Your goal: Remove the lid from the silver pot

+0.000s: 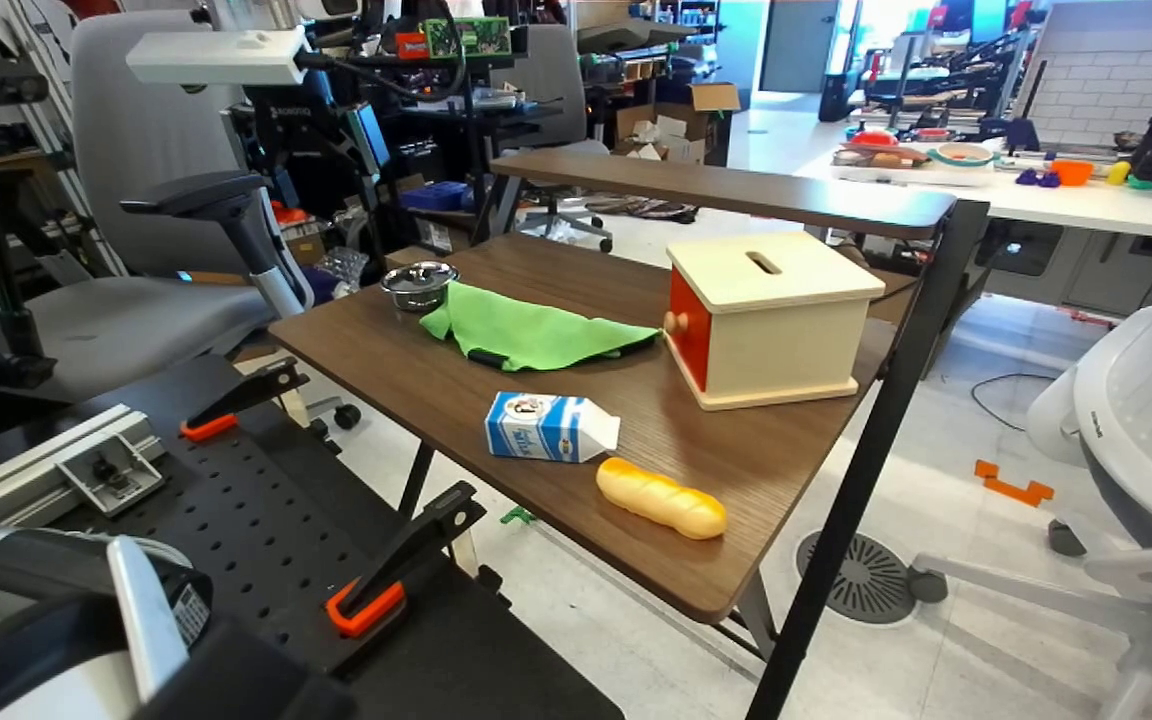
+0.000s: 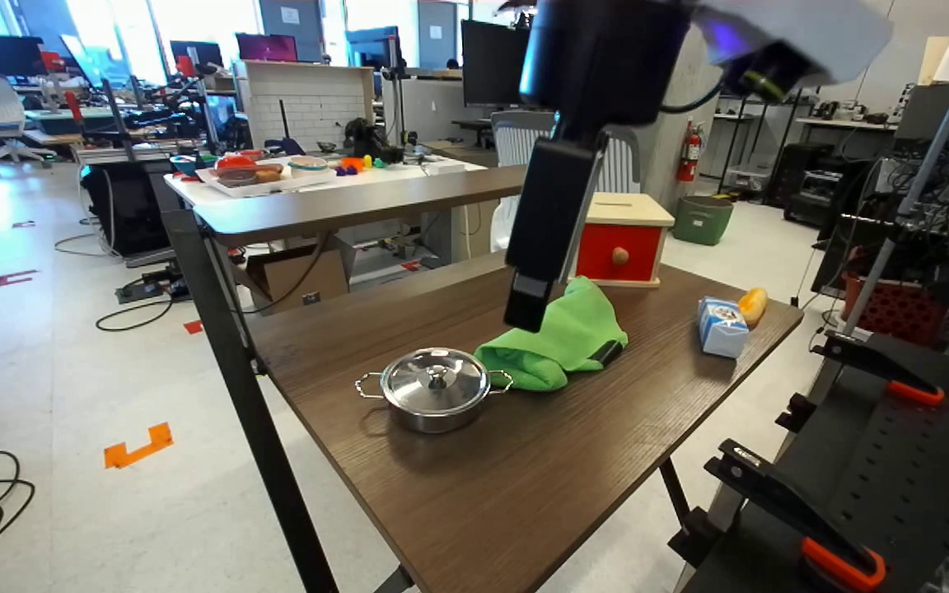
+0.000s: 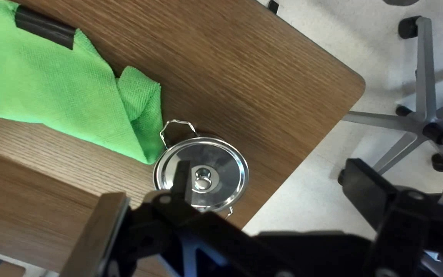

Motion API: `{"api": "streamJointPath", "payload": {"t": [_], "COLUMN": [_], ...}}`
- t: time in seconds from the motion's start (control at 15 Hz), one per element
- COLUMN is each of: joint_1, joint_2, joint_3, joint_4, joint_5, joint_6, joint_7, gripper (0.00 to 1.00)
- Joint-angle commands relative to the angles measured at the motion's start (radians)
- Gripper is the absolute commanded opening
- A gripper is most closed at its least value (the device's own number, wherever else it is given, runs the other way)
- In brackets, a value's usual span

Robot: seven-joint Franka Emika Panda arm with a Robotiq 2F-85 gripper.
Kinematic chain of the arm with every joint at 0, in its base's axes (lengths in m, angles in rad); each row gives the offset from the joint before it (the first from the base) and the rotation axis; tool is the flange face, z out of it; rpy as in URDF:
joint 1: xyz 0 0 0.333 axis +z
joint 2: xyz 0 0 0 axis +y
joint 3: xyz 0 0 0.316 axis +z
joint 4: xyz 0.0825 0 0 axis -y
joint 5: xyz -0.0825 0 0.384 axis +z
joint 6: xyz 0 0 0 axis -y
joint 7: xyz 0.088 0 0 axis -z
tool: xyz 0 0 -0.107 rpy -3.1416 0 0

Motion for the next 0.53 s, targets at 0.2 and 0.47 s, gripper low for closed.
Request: {"api": "streamJointPath", "payload": {"t": [0.2,0.47], "joint_1": [0.011,0.032], "joint_2": [0.219,0.306], "joint_3": [-0.033,-0.056], "joint_4": [0.213,0.302], "joint_5": [-0.167,-0.19], "joint_6": [-0.021,-0.037], "joint_7": [0.191,0.25], "gripper": [1.0,1.0]}}
